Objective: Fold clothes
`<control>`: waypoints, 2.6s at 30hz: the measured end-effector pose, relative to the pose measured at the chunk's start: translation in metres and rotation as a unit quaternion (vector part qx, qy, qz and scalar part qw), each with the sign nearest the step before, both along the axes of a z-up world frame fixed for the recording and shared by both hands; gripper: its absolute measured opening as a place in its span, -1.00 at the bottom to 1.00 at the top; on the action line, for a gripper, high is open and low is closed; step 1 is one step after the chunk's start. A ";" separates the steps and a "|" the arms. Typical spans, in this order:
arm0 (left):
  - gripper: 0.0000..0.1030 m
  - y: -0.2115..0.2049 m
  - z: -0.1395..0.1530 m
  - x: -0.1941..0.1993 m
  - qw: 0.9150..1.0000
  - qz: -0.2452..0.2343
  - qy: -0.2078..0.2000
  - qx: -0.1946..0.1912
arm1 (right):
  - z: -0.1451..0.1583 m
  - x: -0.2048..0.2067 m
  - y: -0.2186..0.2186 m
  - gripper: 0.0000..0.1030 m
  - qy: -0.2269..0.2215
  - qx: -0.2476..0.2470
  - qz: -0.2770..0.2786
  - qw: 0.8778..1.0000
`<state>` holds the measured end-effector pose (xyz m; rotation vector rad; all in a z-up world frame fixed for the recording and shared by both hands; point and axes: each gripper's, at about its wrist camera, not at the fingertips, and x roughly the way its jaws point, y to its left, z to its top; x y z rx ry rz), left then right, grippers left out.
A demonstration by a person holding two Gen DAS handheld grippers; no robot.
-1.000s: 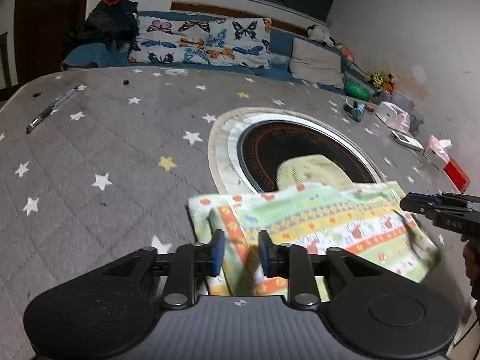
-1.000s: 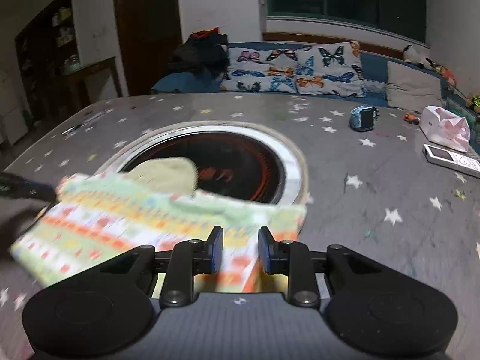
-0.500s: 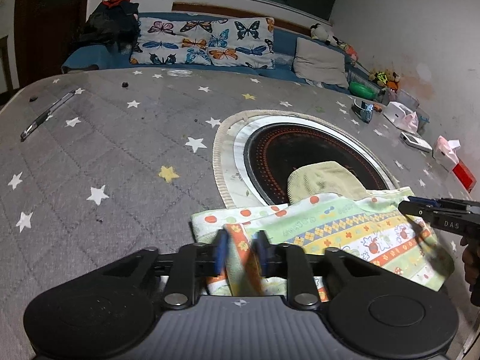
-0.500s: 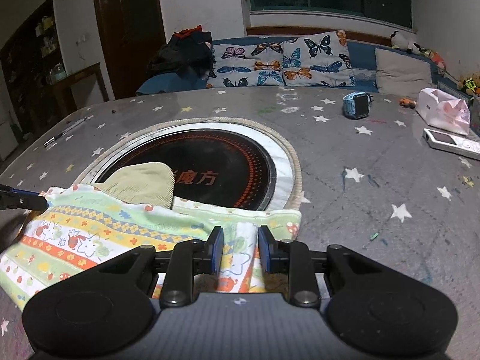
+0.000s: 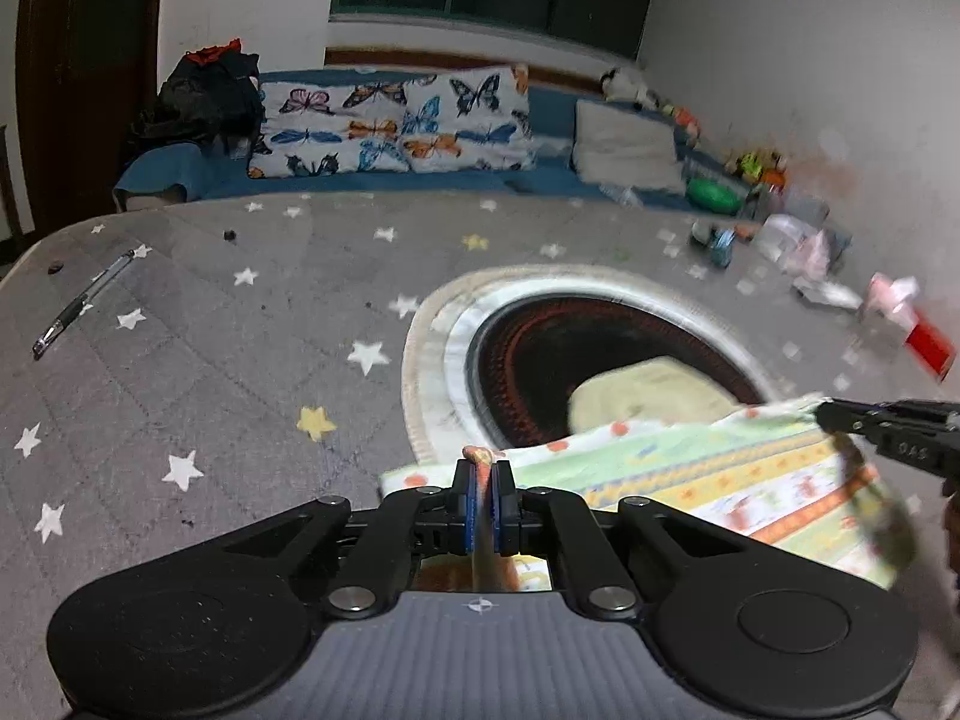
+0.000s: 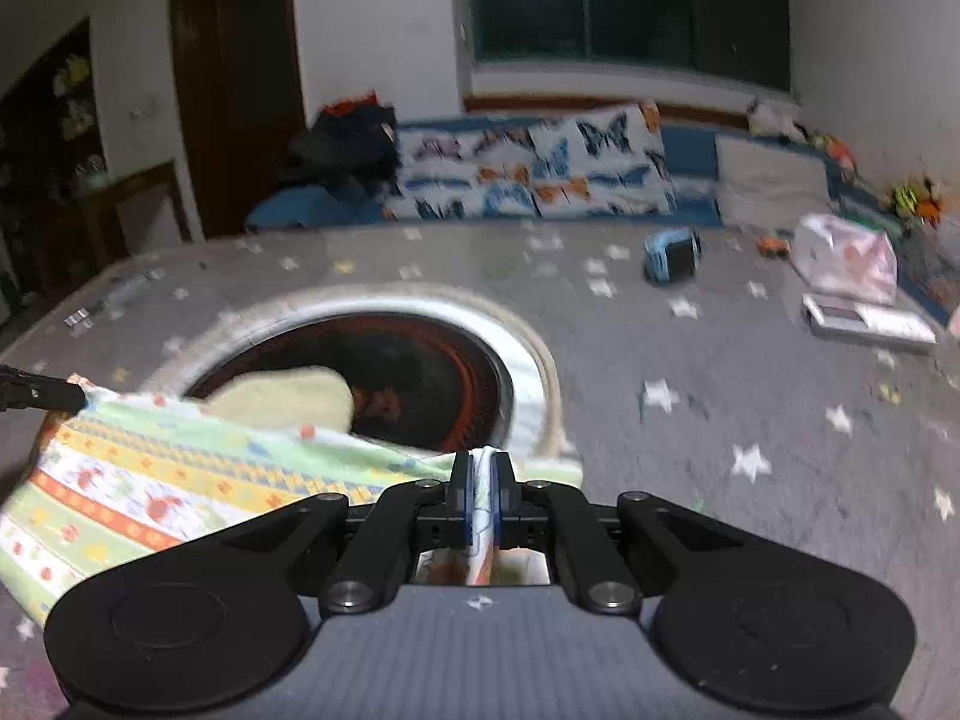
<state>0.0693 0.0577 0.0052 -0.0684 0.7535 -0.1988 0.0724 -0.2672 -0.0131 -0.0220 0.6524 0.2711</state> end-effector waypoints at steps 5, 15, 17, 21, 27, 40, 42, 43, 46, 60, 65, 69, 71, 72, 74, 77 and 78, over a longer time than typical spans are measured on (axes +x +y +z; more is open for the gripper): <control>-0.87 -0.001 -0.009 0.011 1.000 0.000 0.013 0.001 | -0.011 0.004 0.003 -0.83 0.018 -0.017 -0.003 1.000; -0.80 -0.003 0.006 0.007 1.000 0.012 -0.010 -0.007 | 0.007 0.001 0.037 -0.72 0.016 -0.005 0.076 0.997; -0.79 -0.007 0.014 0.001 1.000 0.008 -0.028 0.002 | 0.005 0.004 0.051 -0.72 0.016 -0.008 0.095 0.995; -0.81 -0.012 0.024 0.001 0.999 -0.026 -0.025 -0.035 | -0.001 0.017 0.068 -0.72 0.022 -0.010 0.108 0.994; -0.81 -0.040 0.016 0.016 0.996 -0.076 0.000 -0.054 | 0.000 0.020 0.078 -0.72 0.020 -0.017 0.111 0.993; -0.81 -0.054 -0.010 0.037 0.995 -0.076 0.034 -0.047 | 0.001 0.018 0.087 -0.71 0.028 -0.010 0.126 0.992; -0.80 -0.045 -0.003 0.032 0.996 -0.065 0.031 -0.059 | 0.008 0.008 0.091 -0.71 0.022 -0.005 0.144 0.989; -0.80 -0.040 0.001 0.028 0.996 -0.060 0.028 -0.060 | 0.010 0.002 0.093 -0.71 0.020 -0.003 0.155 0.988; -0.79 -0.023 0.008 0.012 0.997 -0.040 0.026 -0.057 | 0.014 -0.021 0.103 -0.71 0.020 -0.004 0.196 0.980; -0.27 0.027 -0.006 -0.057 0.994 0.045 0.047 -0.087 | 0.005 -0.101 0.148 -0.71 -0.029 -0.067 0.291 0.954; -0.27 0.030 -0.010 -0.060 0.994 0.047 0.048 -0.087 | 0.008 -0.102 0.154 -0.71 -0.027 -0.076 0.297 0.952; -0.27 0.043 -0.008 -0.060 0.991 0.070 0.051 -0.104 | 0.014 -0.106 0.163 -0.32 -0.027 -0.067 0.319 0.945; -0.26 0.048 -0.006 -0.060 0.990 0.080 0.053 -0.108 | 0.014 -0.110 0.173 -0.09 -0.036 -0.065 0.337 0.939; -0.24 0.051 -0.005 -0.060 0.989 0.084 0.054 -0.109 | 0.014 -0.114 0.178 -0.09 -0.042 -0.072 0.349 0.933; -0.13 0.055 -0.004 -0.060 0.987 0.094 0.056 -0.117 | 0.012 -0.119 0.189 -0.09 -0.053 -0.090 0.369 0.924; -0.08 0.059 -0.003 -0.059 0.983 0.107 0.061 -0.138 | 0.007 -0.124 0.205 -0.11 -0.064 -0.118 0.389 0.912; -0.03 0.061 -0.004 -0.058 0.980 0.112 0.064 -0.149 | 0.004 -0.124 0.210 -0.14 -0.065 -0.129 0.393 0.908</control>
